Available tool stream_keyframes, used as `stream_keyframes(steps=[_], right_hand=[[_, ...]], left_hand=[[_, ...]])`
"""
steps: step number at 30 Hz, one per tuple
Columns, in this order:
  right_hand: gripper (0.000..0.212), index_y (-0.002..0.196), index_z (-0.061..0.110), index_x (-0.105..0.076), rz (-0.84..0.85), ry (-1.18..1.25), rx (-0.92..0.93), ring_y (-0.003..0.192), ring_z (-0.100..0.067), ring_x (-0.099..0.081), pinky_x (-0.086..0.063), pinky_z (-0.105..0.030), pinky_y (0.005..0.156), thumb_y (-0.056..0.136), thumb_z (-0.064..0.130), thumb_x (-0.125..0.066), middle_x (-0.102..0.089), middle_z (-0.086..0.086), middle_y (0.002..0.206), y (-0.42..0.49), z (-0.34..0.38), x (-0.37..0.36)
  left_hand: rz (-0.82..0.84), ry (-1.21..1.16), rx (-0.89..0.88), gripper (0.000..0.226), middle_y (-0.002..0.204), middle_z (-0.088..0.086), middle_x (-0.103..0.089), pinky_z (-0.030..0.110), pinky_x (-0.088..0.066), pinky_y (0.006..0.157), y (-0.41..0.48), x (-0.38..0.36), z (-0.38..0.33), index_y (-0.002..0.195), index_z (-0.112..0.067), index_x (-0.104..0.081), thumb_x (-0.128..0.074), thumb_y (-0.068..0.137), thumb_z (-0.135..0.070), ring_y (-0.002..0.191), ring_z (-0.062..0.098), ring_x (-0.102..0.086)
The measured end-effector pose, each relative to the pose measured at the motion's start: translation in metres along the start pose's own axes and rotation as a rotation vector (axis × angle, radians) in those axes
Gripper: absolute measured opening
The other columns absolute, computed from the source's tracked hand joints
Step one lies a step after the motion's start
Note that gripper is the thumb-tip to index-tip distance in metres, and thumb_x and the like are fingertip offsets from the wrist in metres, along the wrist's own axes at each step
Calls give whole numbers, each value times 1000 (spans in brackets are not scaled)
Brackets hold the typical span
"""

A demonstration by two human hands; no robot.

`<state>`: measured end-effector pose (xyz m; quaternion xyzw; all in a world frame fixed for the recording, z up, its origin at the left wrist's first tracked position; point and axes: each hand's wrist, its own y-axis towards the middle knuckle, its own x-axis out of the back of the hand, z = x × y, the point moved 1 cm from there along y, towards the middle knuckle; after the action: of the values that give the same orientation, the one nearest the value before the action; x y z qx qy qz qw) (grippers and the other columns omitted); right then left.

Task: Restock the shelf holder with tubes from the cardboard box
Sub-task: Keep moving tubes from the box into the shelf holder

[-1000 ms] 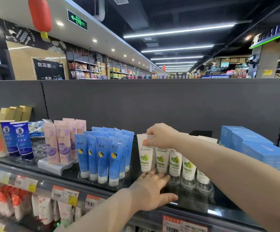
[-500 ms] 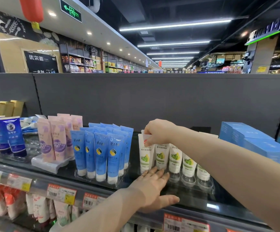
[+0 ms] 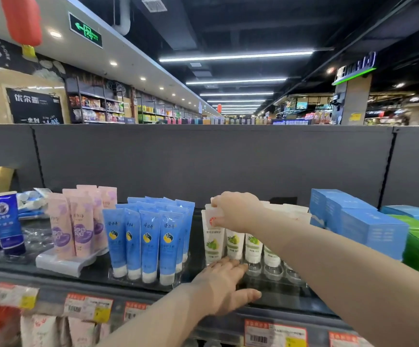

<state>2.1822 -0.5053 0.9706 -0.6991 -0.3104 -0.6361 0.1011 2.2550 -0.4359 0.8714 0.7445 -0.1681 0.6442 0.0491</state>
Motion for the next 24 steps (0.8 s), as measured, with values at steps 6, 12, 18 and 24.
stream_keyframes(steps=[6,12,18,24], right_hand=[[43,132,22,-47,-58,-85,-159,125,-26,-43,-39,-41,97,94,43,-44,-45,-3,134,-51,-29,15],[64,147,26,-21,164,-143,-299,144,-30,-13,-24,-54,111,92,50,-42,-16,-2,157,-120,-34,3],[58,142,26,-32,191,-99,-414,139,-30,-26,-28,-54,108,91,50,-45,-29,-3,151,-174,-26,9],[58,140,23,-35,206,-118,-458,134,-30,-34,-36,-51,103,90,50,-49,-43,-5,140,-225,-11,19]], left_hand=[[-276,137,-64,48,118,4,-58,40,-49,91,-14,25,-7,119,-15,-51,-45,91,-53,106,25,-57],[-445,210,-116,48,138,2,-45,45,-39,103,-16,38,-23,133,-19,-42,-48,91,-41,126,25,-43],[-447,137,-159,54,141,2,-41,44,-39,100,-30,31,-48,139,-23,-34,-43,91,-45,127,25,-40],[-443,148,-167,53,140,2,-40,41,-37,103,-74,14,-68,136,-20,-36,-45,91,-45,128,23,-39]])
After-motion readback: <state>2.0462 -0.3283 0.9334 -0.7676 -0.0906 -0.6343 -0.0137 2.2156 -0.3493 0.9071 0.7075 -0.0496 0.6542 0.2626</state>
